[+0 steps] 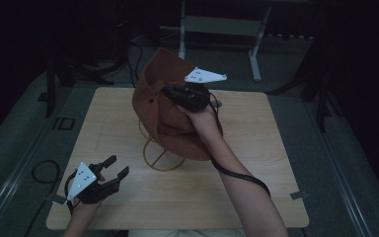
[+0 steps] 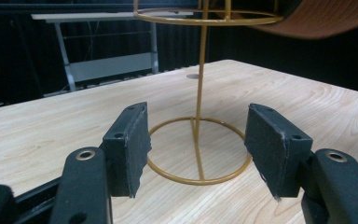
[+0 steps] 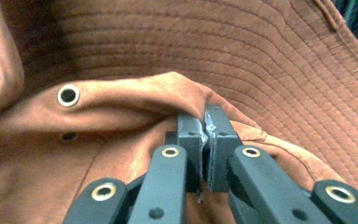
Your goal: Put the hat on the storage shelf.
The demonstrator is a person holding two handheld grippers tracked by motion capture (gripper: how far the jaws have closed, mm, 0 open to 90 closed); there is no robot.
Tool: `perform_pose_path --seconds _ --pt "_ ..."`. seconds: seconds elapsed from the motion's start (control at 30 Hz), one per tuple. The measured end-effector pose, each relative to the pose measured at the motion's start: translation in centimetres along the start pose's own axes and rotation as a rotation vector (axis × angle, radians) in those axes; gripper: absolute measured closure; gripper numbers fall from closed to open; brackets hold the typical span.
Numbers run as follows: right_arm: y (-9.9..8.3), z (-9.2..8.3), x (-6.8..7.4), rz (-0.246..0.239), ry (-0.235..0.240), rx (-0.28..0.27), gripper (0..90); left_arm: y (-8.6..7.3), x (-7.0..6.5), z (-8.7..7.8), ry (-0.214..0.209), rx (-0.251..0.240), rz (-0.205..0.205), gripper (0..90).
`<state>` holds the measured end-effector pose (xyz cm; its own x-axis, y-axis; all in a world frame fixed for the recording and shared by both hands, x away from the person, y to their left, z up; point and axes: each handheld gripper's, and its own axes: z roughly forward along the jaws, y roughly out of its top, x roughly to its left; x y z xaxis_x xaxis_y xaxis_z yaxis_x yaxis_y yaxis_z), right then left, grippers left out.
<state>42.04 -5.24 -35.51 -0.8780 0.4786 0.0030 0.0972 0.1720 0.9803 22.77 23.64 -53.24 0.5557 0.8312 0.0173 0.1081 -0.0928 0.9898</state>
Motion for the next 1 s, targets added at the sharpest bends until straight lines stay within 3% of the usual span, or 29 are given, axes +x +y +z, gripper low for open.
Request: perform_pose_path --seconds 0.17,0.23,0.37,0.5,0.63,0.7,0.83,1.0 --pt "-1.2 1.3 0.1 0.000 0.002 0.059 83.5 -0.4 0.1 0.2 -0.002 0.017 -0.001 40.7" --pt "-1.3 1.5 0.0 0.009 0.005 0.059 79.9 -0.5 0.2 0.2 0.000 0.017 -0.006 40.7" --pt "-1.0 1.9 0.2 0.013 0.012 0.080 56.8 -0.6 0.4 0.2 0.000 0.012 -0.021 40.8" --pt "-1.0 2.1 0.4 0.013 0.009 0.093 47.2 -0.7 0.4 0.2 0.002 0.014 -0.024 40.7" --pt "-1.1 2.4 0.6 0.019 -0.001 0.123 30.9 -0.9 0.5 0.3 0.003 0.020 -0.025 40.5" --pt "-1.2 2.6 0.7 0.016 0.017 0.147 28.7 -1.0 0.5 0.3 0.001 0.021 -0.030 40.4" --pt "-1.3 2.4 1.1 -0.019 0.001 0.143 23.2 -1.0 0.5 0.3 0.005 0.019 -0.029 40.4" --pt "-1.0 1.8 1.4 -0.025 0.010 0.131 18.0 -1.1 0.5 0.3 0.004 0.021 -0.026 39.9"
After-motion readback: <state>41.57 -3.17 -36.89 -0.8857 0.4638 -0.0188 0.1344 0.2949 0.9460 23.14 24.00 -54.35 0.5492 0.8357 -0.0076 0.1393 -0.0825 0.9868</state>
